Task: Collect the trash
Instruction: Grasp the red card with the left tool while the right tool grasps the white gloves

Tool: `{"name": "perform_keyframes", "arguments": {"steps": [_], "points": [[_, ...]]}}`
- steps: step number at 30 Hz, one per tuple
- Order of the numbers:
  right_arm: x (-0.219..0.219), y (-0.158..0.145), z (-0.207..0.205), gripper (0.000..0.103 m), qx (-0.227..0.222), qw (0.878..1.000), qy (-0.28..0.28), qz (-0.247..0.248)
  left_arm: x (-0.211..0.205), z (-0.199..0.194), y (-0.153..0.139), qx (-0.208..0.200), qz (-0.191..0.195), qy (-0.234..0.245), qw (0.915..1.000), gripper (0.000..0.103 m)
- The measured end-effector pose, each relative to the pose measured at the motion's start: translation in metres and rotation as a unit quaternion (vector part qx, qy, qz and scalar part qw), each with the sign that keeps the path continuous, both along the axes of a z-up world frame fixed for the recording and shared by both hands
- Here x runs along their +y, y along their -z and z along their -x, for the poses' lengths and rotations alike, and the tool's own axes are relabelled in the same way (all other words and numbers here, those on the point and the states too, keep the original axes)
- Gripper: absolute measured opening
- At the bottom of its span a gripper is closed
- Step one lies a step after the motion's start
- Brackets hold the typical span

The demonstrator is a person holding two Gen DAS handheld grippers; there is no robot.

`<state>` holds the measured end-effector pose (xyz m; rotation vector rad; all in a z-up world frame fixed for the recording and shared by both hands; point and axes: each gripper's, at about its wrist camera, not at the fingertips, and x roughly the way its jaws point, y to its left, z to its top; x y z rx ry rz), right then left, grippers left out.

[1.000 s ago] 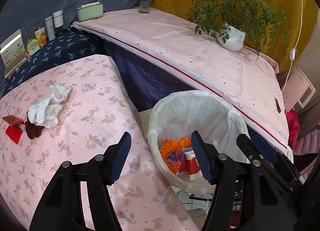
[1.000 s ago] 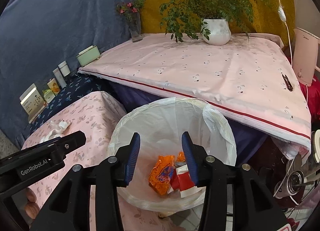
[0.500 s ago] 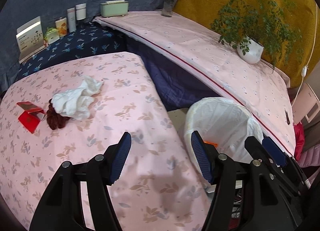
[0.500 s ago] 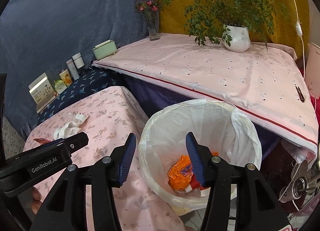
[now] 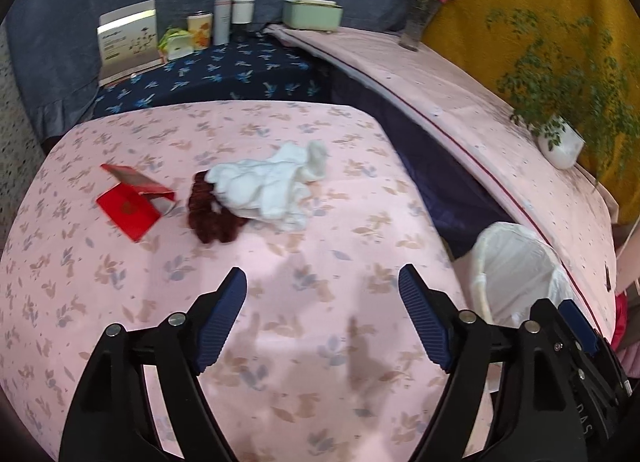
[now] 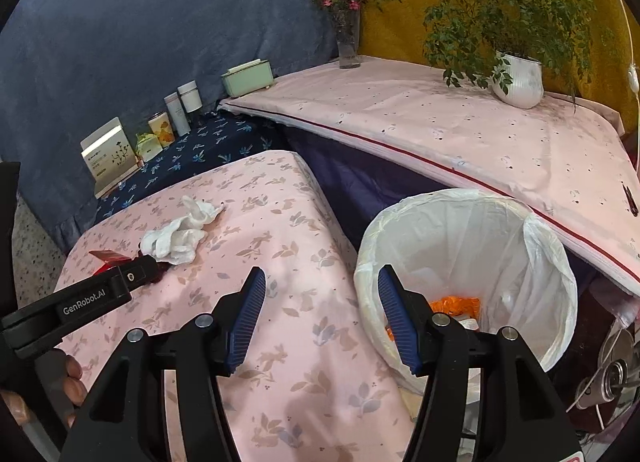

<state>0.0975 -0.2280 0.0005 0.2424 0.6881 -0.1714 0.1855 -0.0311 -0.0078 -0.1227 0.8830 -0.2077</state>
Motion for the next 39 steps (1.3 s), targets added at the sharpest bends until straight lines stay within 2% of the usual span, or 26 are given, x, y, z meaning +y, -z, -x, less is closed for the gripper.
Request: {"name": "perform_keyframes", "arguments": {"steps": [9, 12, 24, 32, 39], "points": [[0.042, 0.007, -0.019, 0.057, 0.009, 0.999, -0.032, 0.005, 0.059, -0.013, 0.015, 0.017, 0.002, -0.052, 0.9985, 0.075], [0.056, 0.01, -0.027, 0.057, 0.013, 0.999, -0.042, 0.006, 0.08, -0.018, 0.018, 0.021, 0.002, -0.07, 0.9973, 0.08], [0.109, 0.02, -0.069, 0.057, 0.024, 0.997, -0.078, 0.006, 0.159, -0.051, 0.027, 0.036, 0.018, -0.131, 0.9905, 0.08], [0.133, 0.025, -0.105, 0.057, 0.027, 0.995, -0.091, 0.001, 0.176, -0.084, 0.031, 0.051, 0.026, -0.147, 0.9875, 0.08], [0.148, 0.035, -0.137, 0.057, 0.037, 0.994, -0.102, -0.001, 0.172, -0.109, 0.038, 0.057, 0.029, -0.136, 0.9887, 0.077]]}}
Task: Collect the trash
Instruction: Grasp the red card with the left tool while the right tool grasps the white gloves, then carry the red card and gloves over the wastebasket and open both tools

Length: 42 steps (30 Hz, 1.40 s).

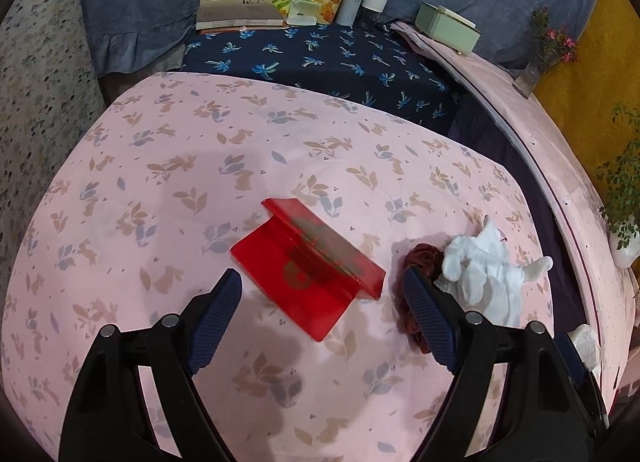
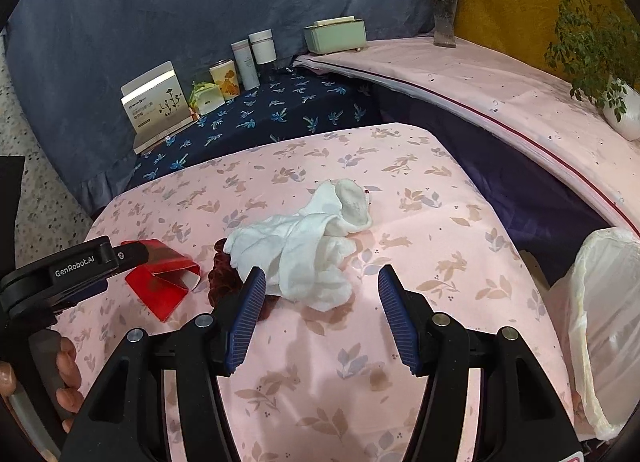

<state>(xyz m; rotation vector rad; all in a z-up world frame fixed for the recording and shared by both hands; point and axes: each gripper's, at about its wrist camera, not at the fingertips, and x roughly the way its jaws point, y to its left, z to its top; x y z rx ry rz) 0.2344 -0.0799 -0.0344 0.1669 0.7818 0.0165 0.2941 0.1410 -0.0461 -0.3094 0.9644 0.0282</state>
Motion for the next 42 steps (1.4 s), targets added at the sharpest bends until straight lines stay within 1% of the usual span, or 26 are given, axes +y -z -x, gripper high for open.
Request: {"name": "perform_keyframes", "arguments": {"steps": [3, 5, 6, 7, 9, 10, 11, 12, 13, 14, 15, 17, 21, 30, 36, 42], "points": [[0.003, 0.004, -0.011, 0.054, 0.005, 1.0, -0.004, -0.002, -0.004, -0.008, 0.005, 0.006, 0.001, 0.008, 0.9999, 0.07], [0.004, 0.007, -0.018, 0.05, 0.008, 1.0, -0.005, -0.004, -0.005, -0.013, 0.009, 0.01, 0.005, 0.011, 0.9999, 0.064], [0.005, 0.009, -0.022, 0.046, 0.011, 1.0, -0.007, -0.005, -0.006, -0.015, 0.01, 0.011, 0.007, 0.013, 0.9998, 0.063], [0.005, 0.011, -0.024, 0.044, 0.014, 1.0, -0.009, -0.006, -0.007, -0.016, 0.012, 0.013, 0.007, 0.015, 0.9998, 0.06], [0.006, 0.015, -0.028, 0.037, 0.019, 1.0, -0.01, -0.009, -0.009, -0.018, 0.014, 0.014, 0.007, 0.02, 0.9997, 0.054], [0.006, 0.017, -0.03, 0.032, 0.023, 1.0, -0.011, -0.012, -0.011, -0.019, 0.016, 0.015, 0.007, 0.023, 0.9996, 0.047], [0.007, 0.02, -0.032, 0.029, 0.026, 0.999, -0.013, -0.013, -0.012, -0.019, 0.018, 0.017, 0.008, 0.027, 0.9995, 0.037], [0.008, 0.022, -0.032, 0.02, 0.03, 0.999, -0.017, -0.013, -0.013, -0.02, 0.019, 0.019, 0.008, 0.029, 0.9994, 0.033], [0.01, 0.024, -0.033, 0.016, 0.032, 0.999, -0.02, -0.013, -0.014, -0.02, 0.02, 0.019, 0.008, 0.031, 0.9993, 0.025], [0.011, 0.025, -0.032, 0.015, 0.033, 0.999, -0.022, -0.012, -0.014, -0.02, 0.021, 0.017, 0.009, 0.032, 0.9993, 0.019], [0.011, 0.026, -0.031, 0.011, 0.031, 0.999, -0.023, -0.011, -0.014, -0.019, 0.021, 0.016, 0.009, 0.032, 0.9993, 0.017], [0.012, 0.023, -0.028, 0.008, 0.027, 0.999, -0.026, -0.009, -0.015, -0.017, 0.019, 0.013, 0.008, 0.035, 0.9993, 0.005], [0.008, 0.011, -0.019, 0.007, 0.011, 1.0, -0.026, -0.01, -0.017, -0.009, 0.009, 0.003, 0.007, 0.037, 0.9993, 0.004], [-0.007, -0.038, 0.01, 0.007, -0.038, 0.999, -0.02, -0.015, -0.03, 0.018, -0.032, -0.03, 0.012, 0.047, 0.9983, 0.003], [-0.03, -0.067, 0.039, 0.007, -0.068, 0.997, -0.004, -0.021, -0.057, 0.044, -0.057, -0.05, 0.006, 0.073, 0.996, 0.003], [-0.059, -0.082, 0.066, 0.007, -0.081, 0.996, 0.02, -0.019, -0.1, 0.069, -0.073, -0.06, 0.003, 0.11, 0.992, 0.003]]}}
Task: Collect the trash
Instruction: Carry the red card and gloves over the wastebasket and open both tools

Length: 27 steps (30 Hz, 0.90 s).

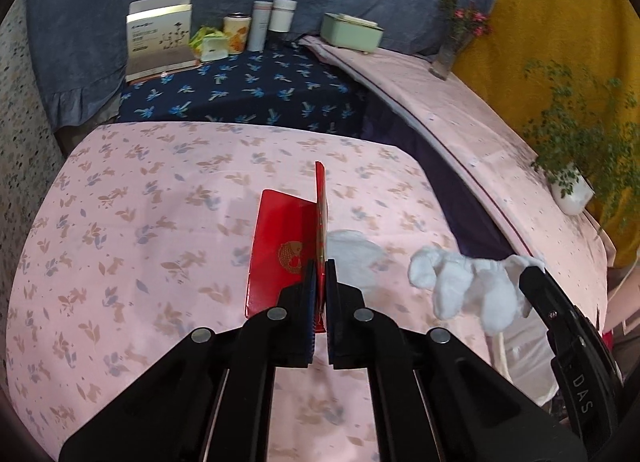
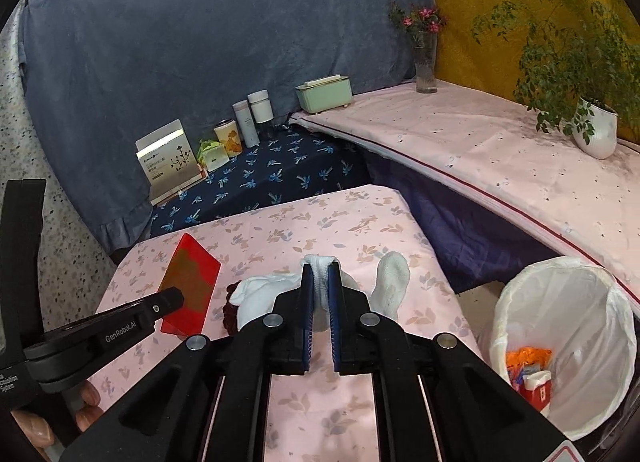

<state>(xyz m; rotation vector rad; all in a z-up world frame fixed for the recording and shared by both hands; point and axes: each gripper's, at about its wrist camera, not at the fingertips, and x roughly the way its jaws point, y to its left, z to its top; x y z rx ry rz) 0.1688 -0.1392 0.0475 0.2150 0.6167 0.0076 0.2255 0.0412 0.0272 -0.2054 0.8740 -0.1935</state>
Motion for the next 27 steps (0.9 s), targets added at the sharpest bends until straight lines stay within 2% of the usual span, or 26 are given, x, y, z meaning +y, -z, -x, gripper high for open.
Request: {"name": "perform_keyframes", "arguments": {"steps": [12, 21, 27], "points": [[-0.095, -0.004, 0.066, 0.007, -0.009, 0.996, 0.085, 0.003, -0.11, 0.047, -0.011, -0.011, -0.006, 0.102, 0.9947, 0.003], [-0.173, 0.02, 0.106, 0.007, 0.008, 0.988, 0.152, -0.014, -0.194, 0.077, -0.007, -0.006, -0.012, 0.181, 0.9834, 0.003], [-0.208, 0.032, 0.12, 0.007, 0.016, 0.984, 0.176, -0.024, -0.243, 0.087, 0.004, 0.005, -0.018, 0.228, 0.9736, 0.003]]}}
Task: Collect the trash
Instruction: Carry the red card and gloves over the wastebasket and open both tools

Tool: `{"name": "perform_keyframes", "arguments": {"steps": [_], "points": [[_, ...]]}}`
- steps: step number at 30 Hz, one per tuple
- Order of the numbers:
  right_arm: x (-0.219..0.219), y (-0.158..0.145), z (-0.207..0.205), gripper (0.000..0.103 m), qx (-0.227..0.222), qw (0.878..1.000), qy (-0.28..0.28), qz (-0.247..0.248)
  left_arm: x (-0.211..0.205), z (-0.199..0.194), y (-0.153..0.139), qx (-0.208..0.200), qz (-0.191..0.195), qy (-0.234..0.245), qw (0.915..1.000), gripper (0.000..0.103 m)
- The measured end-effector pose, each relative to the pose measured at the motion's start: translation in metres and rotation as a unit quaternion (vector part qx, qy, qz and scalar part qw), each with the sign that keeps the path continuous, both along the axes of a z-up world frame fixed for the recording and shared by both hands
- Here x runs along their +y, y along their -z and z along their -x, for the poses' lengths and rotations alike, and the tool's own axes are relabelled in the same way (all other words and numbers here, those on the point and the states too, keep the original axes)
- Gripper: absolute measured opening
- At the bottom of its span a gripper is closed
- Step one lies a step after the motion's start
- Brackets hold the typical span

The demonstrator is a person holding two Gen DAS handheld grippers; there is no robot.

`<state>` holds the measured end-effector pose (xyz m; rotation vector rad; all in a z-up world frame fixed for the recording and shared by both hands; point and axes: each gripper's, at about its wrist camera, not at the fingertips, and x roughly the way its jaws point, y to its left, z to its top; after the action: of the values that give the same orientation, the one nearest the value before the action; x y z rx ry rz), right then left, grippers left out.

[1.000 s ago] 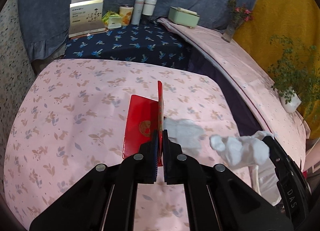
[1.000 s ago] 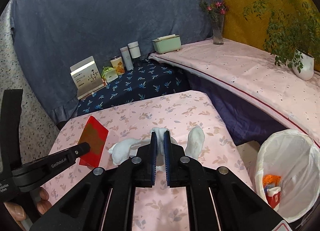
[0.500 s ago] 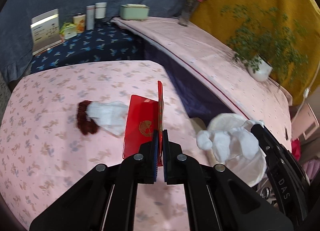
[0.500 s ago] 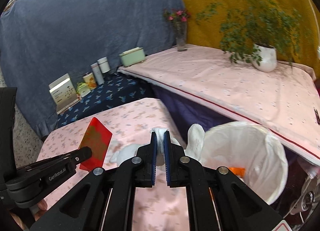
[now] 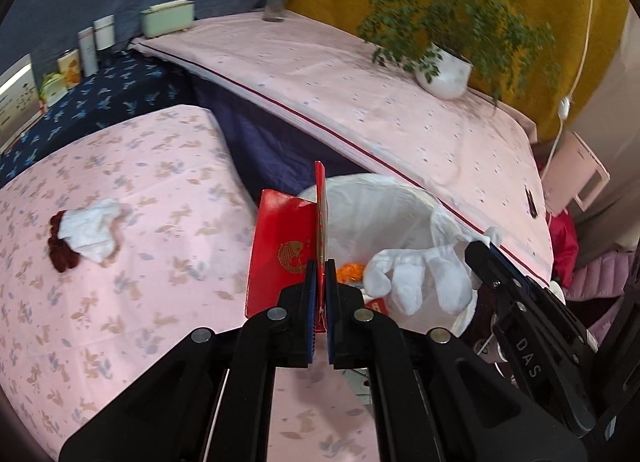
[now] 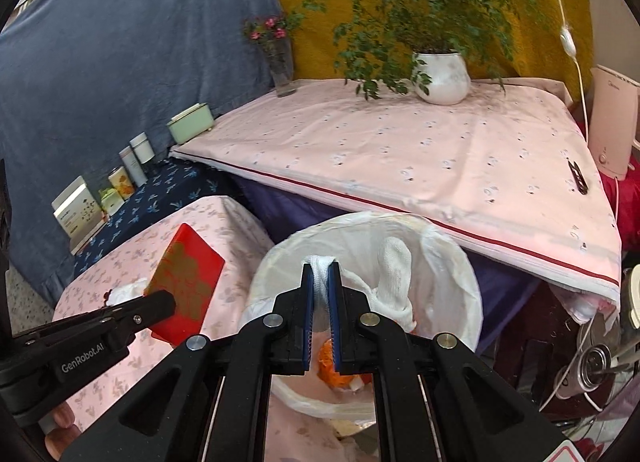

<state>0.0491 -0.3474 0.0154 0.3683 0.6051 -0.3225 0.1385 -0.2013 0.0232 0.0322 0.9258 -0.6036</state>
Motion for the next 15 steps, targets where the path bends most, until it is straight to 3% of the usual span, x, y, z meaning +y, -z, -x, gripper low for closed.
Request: {"name": "perform_keyframes", "arguments": {"steps": [8, 15], "points": [[-0.029, 0.013, 0.003, 0.007, 0.005, 1.0, 0.017, -0.013, -0.043, 0.002, 0.009, 0.009, -0.005, 0.038, 0.9992, 0.004], [-0.038, 0.021, 0.0, 0.007, 0.009, 1.0, 0.021, -0.02, -0.057, -0.005, 0.018, 0.021, -0.009, 0.048, 0.9986, 0.006]]}}
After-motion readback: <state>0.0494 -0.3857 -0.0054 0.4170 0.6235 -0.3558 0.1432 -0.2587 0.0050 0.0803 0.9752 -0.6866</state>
